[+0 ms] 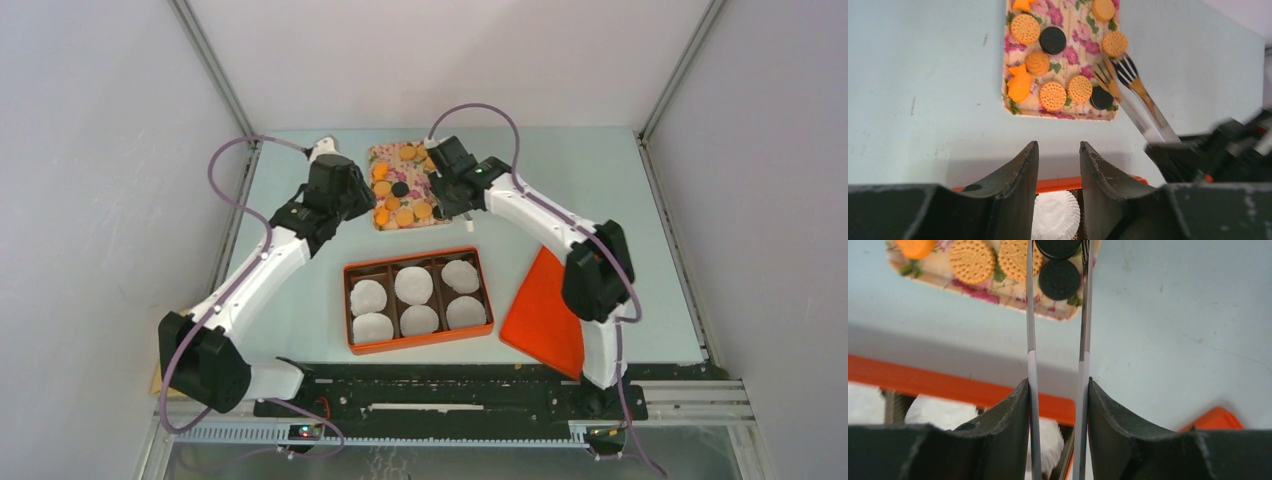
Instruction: Pack the cookies
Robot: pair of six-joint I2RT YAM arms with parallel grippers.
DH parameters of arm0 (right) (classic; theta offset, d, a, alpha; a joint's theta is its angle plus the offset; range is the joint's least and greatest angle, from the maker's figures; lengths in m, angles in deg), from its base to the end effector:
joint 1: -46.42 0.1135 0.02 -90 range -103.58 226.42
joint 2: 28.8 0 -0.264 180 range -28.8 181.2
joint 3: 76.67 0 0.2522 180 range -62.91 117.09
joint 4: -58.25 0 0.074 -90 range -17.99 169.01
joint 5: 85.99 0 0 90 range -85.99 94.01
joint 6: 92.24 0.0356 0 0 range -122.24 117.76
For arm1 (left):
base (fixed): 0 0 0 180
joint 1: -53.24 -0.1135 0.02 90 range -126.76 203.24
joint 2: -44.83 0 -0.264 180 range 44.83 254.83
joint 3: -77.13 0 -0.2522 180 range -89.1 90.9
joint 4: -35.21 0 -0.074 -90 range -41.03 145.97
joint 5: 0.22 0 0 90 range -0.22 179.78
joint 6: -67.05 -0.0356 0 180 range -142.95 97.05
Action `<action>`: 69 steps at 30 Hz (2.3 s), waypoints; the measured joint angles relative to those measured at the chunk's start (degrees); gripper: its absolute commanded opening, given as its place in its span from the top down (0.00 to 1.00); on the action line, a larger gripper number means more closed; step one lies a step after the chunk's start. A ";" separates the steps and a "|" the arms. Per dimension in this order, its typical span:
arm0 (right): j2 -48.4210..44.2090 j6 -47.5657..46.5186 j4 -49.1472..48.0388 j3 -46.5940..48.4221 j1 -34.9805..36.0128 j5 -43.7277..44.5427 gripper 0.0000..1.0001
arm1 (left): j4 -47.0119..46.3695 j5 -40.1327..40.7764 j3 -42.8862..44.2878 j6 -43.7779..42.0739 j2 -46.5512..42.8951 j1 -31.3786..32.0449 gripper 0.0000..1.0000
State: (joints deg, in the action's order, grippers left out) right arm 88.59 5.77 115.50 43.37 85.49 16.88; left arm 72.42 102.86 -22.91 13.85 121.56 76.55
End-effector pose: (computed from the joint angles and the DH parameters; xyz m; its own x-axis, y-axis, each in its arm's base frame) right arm 0.3593 0.2815 0.2710 -0.6983 -0.3919 -0.5989 -0.4211 0.9016 -0.0991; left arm 0.2799 -0.1118 0.3239 -0.5387 -0.4032 -0.7398 -0.1368 0.9082 -0.3954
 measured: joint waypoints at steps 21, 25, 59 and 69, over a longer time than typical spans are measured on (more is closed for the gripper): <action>-30.01 1.60 1.20 -27.41 24.76 -8.61 0.94 | 3.74 -0.42 -5.09 7.19 -5.81 -12.46 0.58; -29.70 1.79 0.26 -27.34 26.18 -9.46 0.94 | 4.17 -1.55 -6.62 7.37 -5.49 -12.44 0.58; -14.45 0.94 -1.31 -17.38 27.45 -8.39 0.59 | 1.09 -6.05 -8.07 6.71 -3.85 -12.46 0.58; -13.84 0.22 -0.46 -15.58 27.45 -5.84 0.48 | 1.11 -6.27 -8.35 6.69 -3.80 -12.46 0.58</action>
State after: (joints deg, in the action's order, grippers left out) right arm 74.75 5.99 115.04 27.78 112.94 11.04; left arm 73.53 96.59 -31.26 20.53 117.76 64.09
